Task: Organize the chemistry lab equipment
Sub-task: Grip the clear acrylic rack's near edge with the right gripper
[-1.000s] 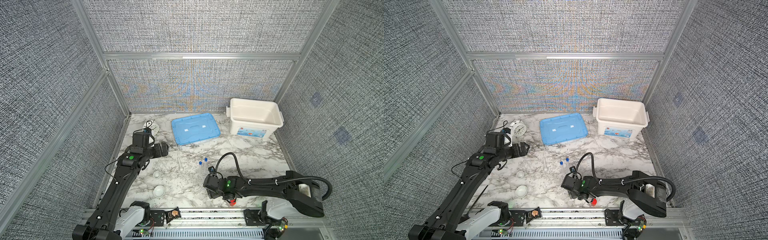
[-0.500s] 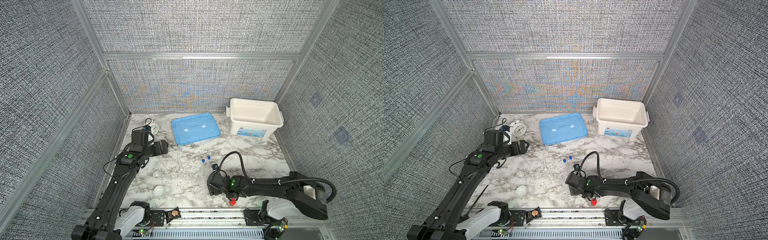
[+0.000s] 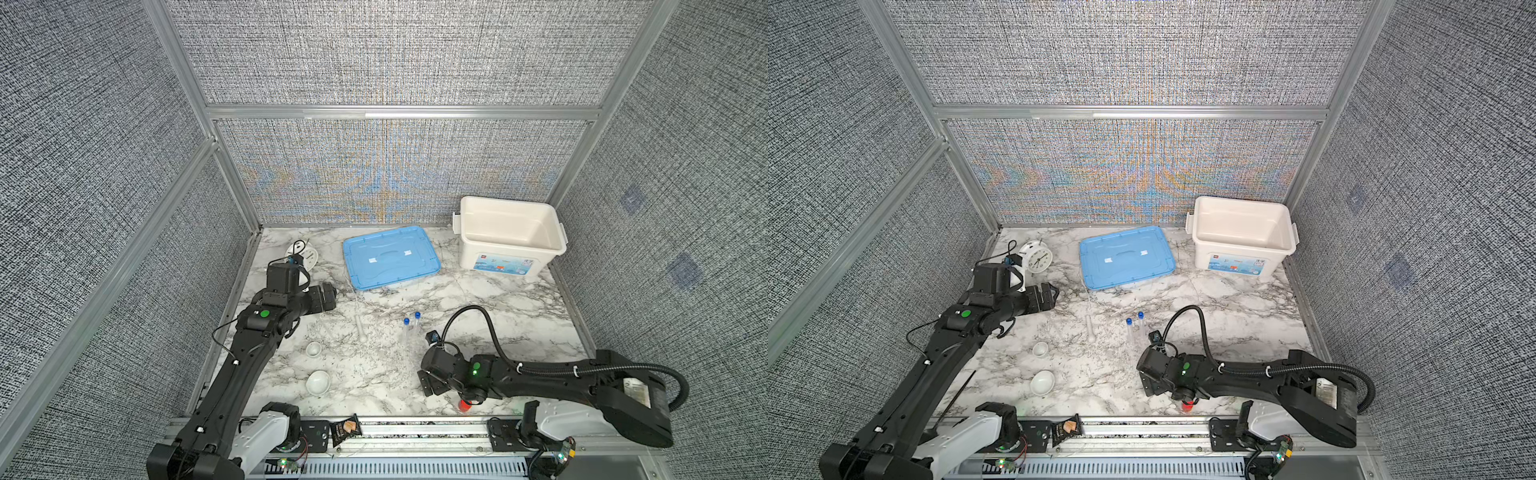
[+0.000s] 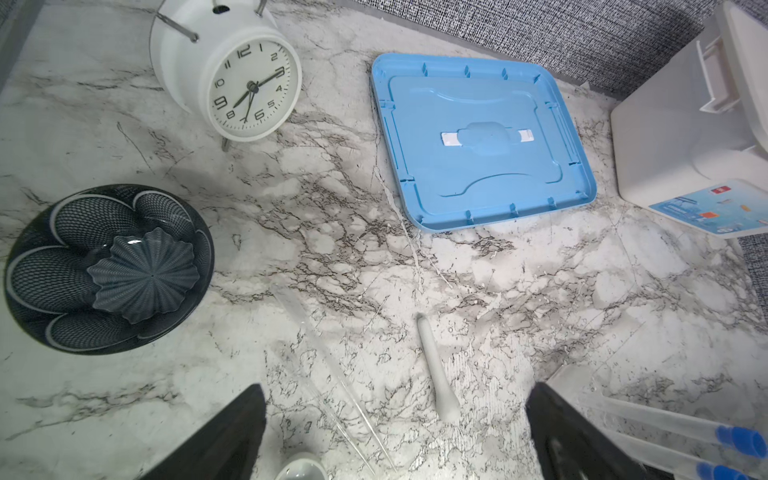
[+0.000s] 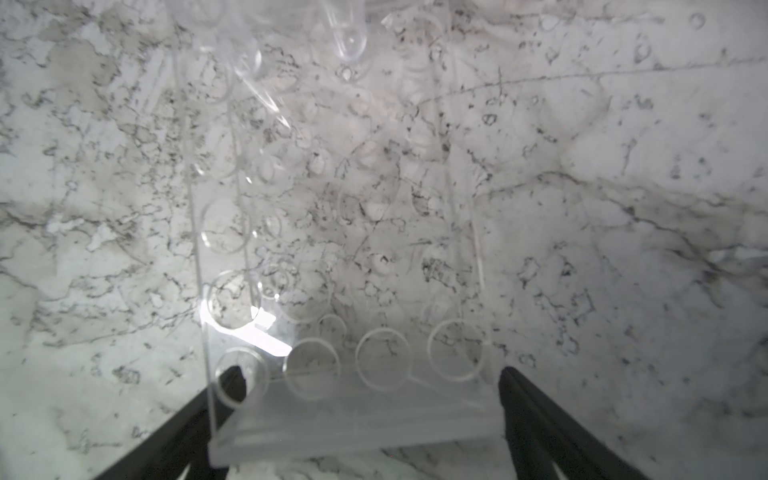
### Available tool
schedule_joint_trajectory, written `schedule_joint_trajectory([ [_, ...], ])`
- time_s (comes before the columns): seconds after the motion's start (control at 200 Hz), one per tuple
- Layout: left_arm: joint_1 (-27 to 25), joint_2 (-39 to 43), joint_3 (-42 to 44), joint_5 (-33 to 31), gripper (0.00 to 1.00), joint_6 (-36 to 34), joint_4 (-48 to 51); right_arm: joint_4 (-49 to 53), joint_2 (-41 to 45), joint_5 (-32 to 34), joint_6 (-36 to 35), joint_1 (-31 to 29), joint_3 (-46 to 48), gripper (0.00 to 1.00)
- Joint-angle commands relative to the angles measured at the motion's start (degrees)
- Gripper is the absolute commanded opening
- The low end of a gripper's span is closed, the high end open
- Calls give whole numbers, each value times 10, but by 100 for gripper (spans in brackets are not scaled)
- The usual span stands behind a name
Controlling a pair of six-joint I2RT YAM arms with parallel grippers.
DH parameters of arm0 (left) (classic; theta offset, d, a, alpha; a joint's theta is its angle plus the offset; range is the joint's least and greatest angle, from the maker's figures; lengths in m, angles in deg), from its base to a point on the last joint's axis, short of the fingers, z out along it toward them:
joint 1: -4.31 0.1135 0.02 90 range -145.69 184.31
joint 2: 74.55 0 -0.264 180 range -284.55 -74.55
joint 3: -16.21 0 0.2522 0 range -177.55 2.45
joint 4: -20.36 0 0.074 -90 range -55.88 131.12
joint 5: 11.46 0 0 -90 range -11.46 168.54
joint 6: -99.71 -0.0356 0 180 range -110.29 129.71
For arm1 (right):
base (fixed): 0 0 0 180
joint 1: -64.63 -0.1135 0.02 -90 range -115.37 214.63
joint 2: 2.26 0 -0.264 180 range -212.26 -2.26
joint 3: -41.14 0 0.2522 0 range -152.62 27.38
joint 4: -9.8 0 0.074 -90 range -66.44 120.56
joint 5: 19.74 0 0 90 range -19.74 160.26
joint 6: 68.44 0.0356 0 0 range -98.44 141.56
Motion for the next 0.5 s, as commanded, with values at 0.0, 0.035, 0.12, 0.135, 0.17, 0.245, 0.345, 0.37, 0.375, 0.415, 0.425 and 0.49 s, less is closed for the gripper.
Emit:
schedule_joint_trajectory([
  [0.0, 0, -5, -12, 5, 99, -4, -34, -15, 5, 11, -49, 1, -2, 97],
  [0.035, 0, -11, -20, 2, 99, -7, -27, -18, 5, 13, -60, 1, -3, 97],
  [0.12, 0, -23, -33, 2, 99, -6, -13, -43, -3, 8, -74, 1, -3, 96],
  [0.135, 0, -23, -32, 3, 99, -5, -11, -50, -6, 6, -76, 1, -3, 96],
  [0.17, 0, -23, -29, 7, 99, -3, -11, -59, -12, 5, -86, 1, -3, 96],
  [0.245, 0, -14, -8, 12, 99, 4, -15, -62, -31, 13, -96, 1, -11, 96],
  [0.345, 0, 7, 23, 8, 99, 8, -27, -67, -47, 10, -100, 1, -14, 96],
  [0.37, 0, 12, 28, 8, 99, 8, -30, -71, -49, 9, -100, 2, -13, 96],
  [0.375, 0, 13, 30, 8, 99, 9, -30, -71, -50, 9, -99, 2, -12, 95],
  [0.415, 0, 17, 36, 6, 99, 10, -33, -77, -55, 7, -103, 2, -12, 95],
  [0.425, 0, 18, 37, 6, 99, 9, -33, -78, -56, 7, -105, 2, -12, 95],
  [0.49, 0, 21, 38, 2, 99, 10, -33, -76, -62, 17, -108, 4, -14, 94],
])
